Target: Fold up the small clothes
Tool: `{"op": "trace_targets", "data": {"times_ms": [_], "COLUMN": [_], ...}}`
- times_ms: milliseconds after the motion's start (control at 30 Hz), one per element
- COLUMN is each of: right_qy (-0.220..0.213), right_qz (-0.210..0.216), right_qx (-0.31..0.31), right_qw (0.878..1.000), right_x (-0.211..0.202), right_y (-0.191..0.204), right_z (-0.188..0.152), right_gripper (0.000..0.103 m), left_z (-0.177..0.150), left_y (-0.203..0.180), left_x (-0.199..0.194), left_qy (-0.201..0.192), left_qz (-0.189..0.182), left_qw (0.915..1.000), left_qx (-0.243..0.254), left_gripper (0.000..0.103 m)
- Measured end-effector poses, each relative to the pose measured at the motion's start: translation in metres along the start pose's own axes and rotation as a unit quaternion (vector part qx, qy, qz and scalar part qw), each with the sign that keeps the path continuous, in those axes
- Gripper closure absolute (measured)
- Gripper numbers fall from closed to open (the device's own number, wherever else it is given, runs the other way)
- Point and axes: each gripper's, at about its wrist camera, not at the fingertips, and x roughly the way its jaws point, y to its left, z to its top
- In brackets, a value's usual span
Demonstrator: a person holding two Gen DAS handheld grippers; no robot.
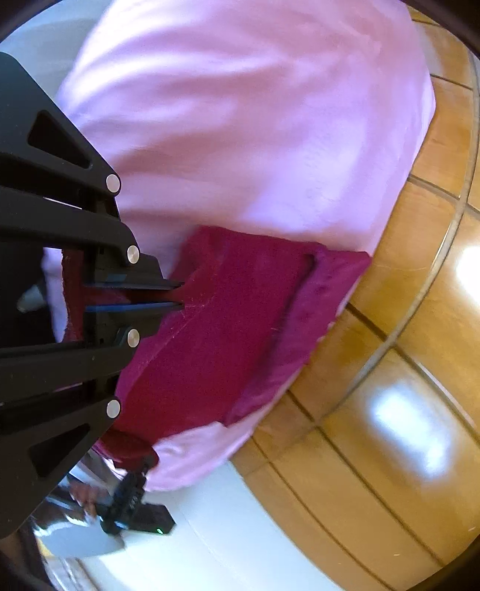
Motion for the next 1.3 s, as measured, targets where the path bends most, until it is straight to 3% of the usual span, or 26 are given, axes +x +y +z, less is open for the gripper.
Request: {"op": "trace_targets", "data": {"times_ms": [100, 333, 467, 500, 533, 600, 633, 733, 867, 967, 1033, 1100, 1167, 1233, 1300], "right_qy": [-0.015, -0.020, -0.024, -0.027, -0.031, -0.040, -0.049, -0.071, -0.076, -0.054, -0.030, -0.026, -0.032, -0.040, -0.047], "right_qz": [-0.013, -0.042, -0.043, -0.038, -0.026, -0.008, -0.009, -0.021, -0.057, -0.088, -0.106, -0.130, -0.144, -0.146, -0.139], "right_qx": [0.011, 0.059, 0.076, 0.077, 0.080, 0.084, 0.079, 0.060, 0.023, -0.011, -0.031, -0.046, -0.057, -0.053, -0.053], "right_qw": [1.000, 0.997, 0.996, 0.996, 0.996, 0.996, 0.996, 0.995, 0.995, 0.995, 0.993, 0.990, 0.987, 0.987, 0.988], "right_x": [0.012, 0.036, 0.033, 0.031, 0.029, 0.026, 0.021, 0.008, -0.006, 0.002, 0.018, 0.029, 0.031, 0.025, 0.017], "right_y": [-0.007, -0.038, -0.049, -0.049, -0.050, -0.049, -0.046, -0.040, -0.035, -0.031, -0.031, -0.029, -0.026, -0.025, -0.023], "right_z": [0.015, 0.062, 0.071, 0.072, 0.072, 0.073, 0.073, 0.069, 0.055, 0.038, 0.027, 0.020, 0.016, 0.016, 0.016], "right_gripper": [0.095, 0.095, 0.090, 0.080, 0.063, 0.047, 0.036, 0.024, 0.023, 0.028, 0.050, 0.058, 0.064, 0.083, 0.089], "left_z": [0.022, 0.068, 0.088, 0.093, 0.096, 0.102, 0.103, 0.099, 0.079, 0.054, 0.041, 0.037, 0.037, 0.035, 0.036], "left_y": [0.005, 0.010, 0.020, 0.024, 0.029, 0.038, 0.041, 0.051, 0.051, 0.044, 0.039, 0.034, 0.025, 0.014, 0.007], "left_x": [0.017, 0.073, 0.095, 0.096, 0.096, 0.087, 0.080, 0.061, 0.049, 0.052, 0.059, 0.060, 0.064, 0.059, 0.059], "left_qy": [-0.005, 0.015, 0.031, 0.034, 0.032, 0.010, -0.006, -0.023, -0.010, 0.015, 0.025, 0.019, 0.031, 0.033, 0.031], "left_qz": [-0.006, 0.019, 0.026, 0.016, 0.008, 0.007, 0.014, 0.023, 0.027, 0.029, 0.030, 0.032, 0.016, 0.035, 0.040], "left_qw": [0.9999, 0.9995, 0.9971, 0.9960, 0.9947, 0.9931, 0.9923, 0.9930, 0.9970, 0.9985, 0.9987, 0.9989, 0.9993, 0.9988, 0.9985], "left_qx": [-0.012, -0.021, -0.065, -0.081, -0.097, -0.116, -0.123, -0.113, -0.072, -0.043, -0.032, -0.028, -0.016, 0.011, 0.019], "left_gripper": [0.099, 0.099, 0.099, 0.091, 0.076, 0.050, 0.046, 0.046, 0.045, 0.043, 0.042, 0.043, 0.077, 0.090, 0.092]}}
